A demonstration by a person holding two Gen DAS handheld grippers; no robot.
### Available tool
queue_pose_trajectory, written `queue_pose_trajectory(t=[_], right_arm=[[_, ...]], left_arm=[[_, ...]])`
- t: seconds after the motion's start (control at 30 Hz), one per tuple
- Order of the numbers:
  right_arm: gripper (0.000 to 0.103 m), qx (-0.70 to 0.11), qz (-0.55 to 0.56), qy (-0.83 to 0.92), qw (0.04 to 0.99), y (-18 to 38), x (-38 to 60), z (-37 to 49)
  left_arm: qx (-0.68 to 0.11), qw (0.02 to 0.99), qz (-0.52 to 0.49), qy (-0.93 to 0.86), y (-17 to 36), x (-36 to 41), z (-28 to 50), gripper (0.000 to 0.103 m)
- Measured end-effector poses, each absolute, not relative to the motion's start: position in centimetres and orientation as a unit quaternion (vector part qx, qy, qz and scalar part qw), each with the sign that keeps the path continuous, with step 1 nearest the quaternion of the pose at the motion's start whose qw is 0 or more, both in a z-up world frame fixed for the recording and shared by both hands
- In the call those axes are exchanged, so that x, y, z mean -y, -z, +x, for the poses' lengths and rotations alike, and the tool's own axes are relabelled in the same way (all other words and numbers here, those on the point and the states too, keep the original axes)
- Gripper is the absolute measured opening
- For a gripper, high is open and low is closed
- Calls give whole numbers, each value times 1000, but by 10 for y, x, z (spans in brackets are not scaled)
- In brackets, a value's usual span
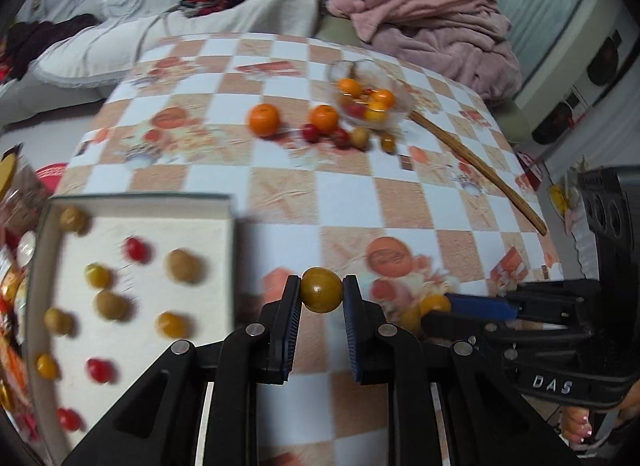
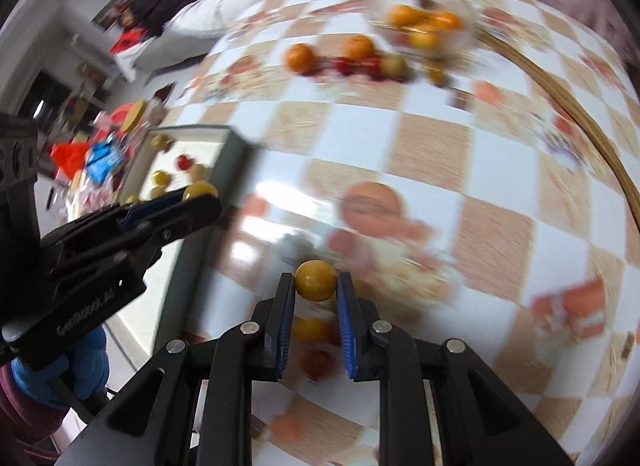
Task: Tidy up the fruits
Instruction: 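Carry both yellow tomatoes over the white tray and open both grippers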
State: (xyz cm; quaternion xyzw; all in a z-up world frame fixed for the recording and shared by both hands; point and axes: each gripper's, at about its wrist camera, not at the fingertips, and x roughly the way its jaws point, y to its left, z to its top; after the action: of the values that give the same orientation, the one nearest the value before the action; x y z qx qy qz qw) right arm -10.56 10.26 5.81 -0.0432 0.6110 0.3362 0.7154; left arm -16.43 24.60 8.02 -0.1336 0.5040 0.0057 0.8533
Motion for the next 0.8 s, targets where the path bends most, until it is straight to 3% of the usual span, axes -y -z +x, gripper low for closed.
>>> queue_pose_trajectory(t=[0.37,0.8], right_arm=[[23,-593,-121,-438,665,-62,-215,-137],[23,-614,-235,-452,602,-15,-287,-172]], left_arm=[[-531,814,-178,-154,-59,-327,-260,22],[-573,768,-199,-208,-19,-350,-288,23]])
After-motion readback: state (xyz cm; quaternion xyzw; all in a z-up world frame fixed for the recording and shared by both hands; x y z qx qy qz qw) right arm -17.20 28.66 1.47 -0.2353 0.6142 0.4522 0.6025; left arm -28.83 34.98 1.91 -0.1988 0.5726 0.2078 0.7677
